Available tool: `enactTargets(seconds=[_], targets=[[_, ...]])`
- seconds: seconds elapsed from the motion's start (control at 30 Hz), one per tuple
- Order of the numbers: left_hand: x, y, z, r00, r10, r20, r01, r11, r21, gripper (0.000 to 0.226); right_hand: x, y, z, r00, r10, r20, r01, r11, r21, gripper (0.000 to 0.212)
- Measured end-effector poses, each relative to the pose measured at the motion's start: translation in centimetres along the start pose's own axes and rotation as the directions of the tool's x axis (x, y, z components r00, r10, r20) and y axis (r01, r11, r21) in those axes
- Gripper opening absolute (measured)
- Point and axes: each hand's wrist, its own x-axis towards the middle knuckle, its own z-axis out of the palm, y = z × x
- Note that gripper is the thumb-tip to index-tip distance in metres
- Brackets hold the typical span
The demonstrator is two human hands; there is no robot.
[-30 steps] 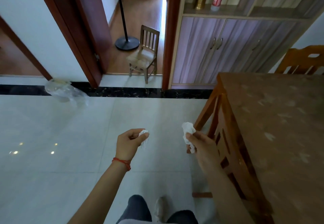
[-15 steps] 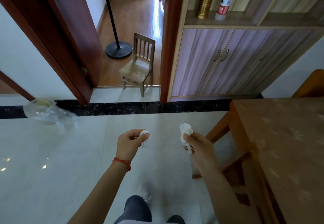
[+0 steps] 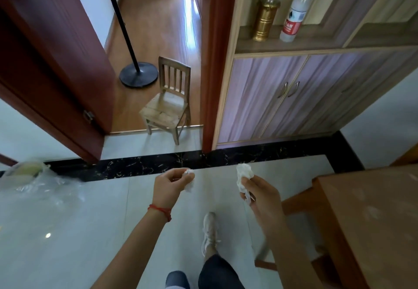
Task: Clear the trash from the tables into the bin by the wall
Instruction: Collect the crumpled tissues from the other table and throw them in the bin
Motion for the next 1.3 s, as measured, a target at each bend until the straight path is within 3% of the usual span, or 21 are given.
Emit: enactTargets(seconds=[0.17, 0.43, 0.53, 0.77, 1.0, 1.1, 1.3], targets=[[7.1, 2.9, 3.5, 1.000, 0.002, 0.019, -0.002, 1.000, 0.001, 0.007, 7.4, -4.1, 0.8, 1.000, 0.011, -0.002, -0.010, 1.000, 0.025, 0.004], [16.6, 7.8, 9.9, 0.997, 0.009, 0.076, -0.012, 0.999, 0.038, 0.008, 17.0, -10.9, 0.4, 1.000, -0.015, 0.022, 0.014, 0.999, 0.037, 0.021], [19.1, 8.7, 11.5, 0.996, 0.022, 0.092, -0.029, 0.996, 0.080, 0.007, 18.8, -12.2, 0.4, 1.000, -0.016, 0.012, 0.016, 0.999, 0.039, 0.016], [26.0, 11.1, 16.5, 0.951, 0.014, 0.309, -0.079, 0.976, 0.201, 0.009, 22.4, -14.6, 0.1, 0.988, -0.004, -0.155, 0.025, 0.991, 0.132, 0.018], [31.1, 13.9, 22.7, 0.812, -0.031, 0.583, -0.137, 0.961, 0.242, 0.015, 24.1, -16.5, -0.9, 0.908, -0.005, -0.419, 0.110, 0.967, 0.228, 0.011], [32.0, 14.9, 25.3, 0.725, -0.006, 0.689, -0.228, 0.942, 0.247, 0.009, 23.8, -16.6, -1.3, 0.847, 0.019, -0.531, 0.143, 0.954, 0.263, 0.018], [32.1, 15.1, 29.9, 0.545, -0.076, 0.835, -0.244, 0.939, 0.244, 0.004, 22.6, -16.0, -1.8, 0.686, 0.103, -0.720, 0.202, 0.924, 0.325, 0.006]])
